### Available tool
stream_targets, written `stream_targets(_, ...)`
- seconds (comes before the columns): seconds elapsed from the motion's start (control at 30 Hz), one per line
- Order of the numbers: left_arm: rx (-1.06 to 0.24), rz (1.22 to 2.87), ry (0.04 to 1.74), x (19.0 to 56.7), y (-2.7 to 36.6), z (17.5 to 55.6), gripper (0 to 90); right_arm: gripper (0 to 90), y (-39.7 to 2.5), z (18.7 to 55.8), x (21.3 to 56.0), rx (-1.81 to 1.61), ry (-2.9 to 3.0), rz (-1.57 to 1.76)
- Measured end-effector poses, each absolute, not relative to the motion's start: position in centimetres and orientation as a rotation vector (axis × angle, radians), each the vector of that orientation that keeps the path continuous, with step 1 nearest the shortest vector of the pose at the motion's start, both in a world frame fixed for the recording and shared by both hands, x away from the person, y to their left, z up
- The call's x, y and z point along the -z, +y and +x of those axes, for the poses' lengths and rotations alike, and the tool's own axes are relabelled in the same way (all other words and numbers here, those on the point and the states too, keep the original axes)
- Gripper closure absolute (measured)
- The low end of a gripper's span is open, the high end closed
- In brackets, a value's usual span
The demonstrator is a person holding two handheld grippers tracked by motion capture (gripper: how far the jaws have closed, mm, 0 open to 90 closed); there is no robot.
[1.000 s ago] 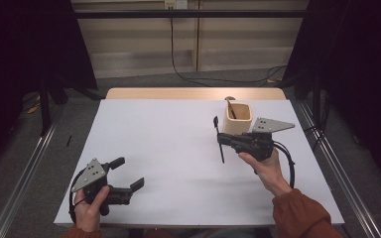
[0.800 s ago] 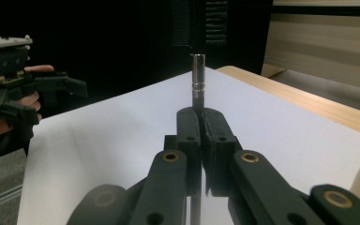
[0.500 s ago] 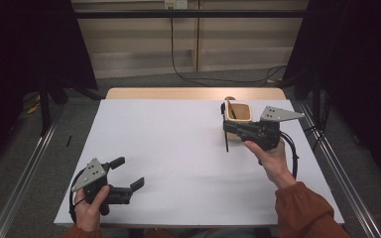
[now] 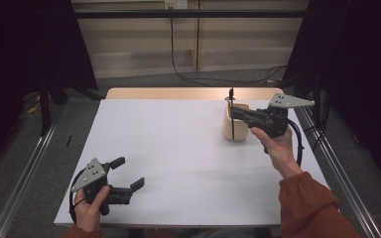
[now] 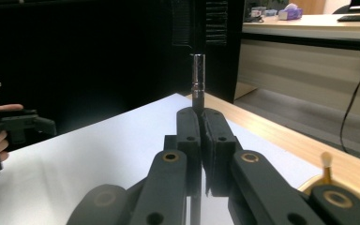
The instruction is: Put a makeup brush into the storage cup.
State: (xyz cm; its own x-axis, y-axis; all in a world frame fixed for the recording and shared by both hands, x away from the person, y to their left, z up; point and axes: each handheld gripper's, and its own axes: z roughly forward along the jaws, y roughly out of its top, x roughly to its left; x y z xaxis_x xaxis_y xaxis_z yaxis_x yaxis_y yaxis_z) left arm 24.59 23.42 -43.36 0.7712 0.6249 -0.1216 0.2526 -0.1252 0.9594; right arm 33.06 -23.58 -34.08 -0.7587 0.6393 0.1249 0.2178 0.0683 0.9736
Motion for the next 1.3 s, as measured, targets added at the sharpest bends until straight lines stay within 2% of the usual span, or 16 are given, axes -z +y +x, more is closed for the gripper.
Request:
stream_targets(0.43,-0.364,1.701,0.696,43.3,23.4,24.5,1.7,86.3,-24.5,35.1,32.4,-1.703,1.954,0.9)
stream_targets(1.3,-0.363,1.702,0.685,43.3,23.4,24.5,1.7,86.2,-25.8,39.5,32.7,-1.569,1.878,0.999)
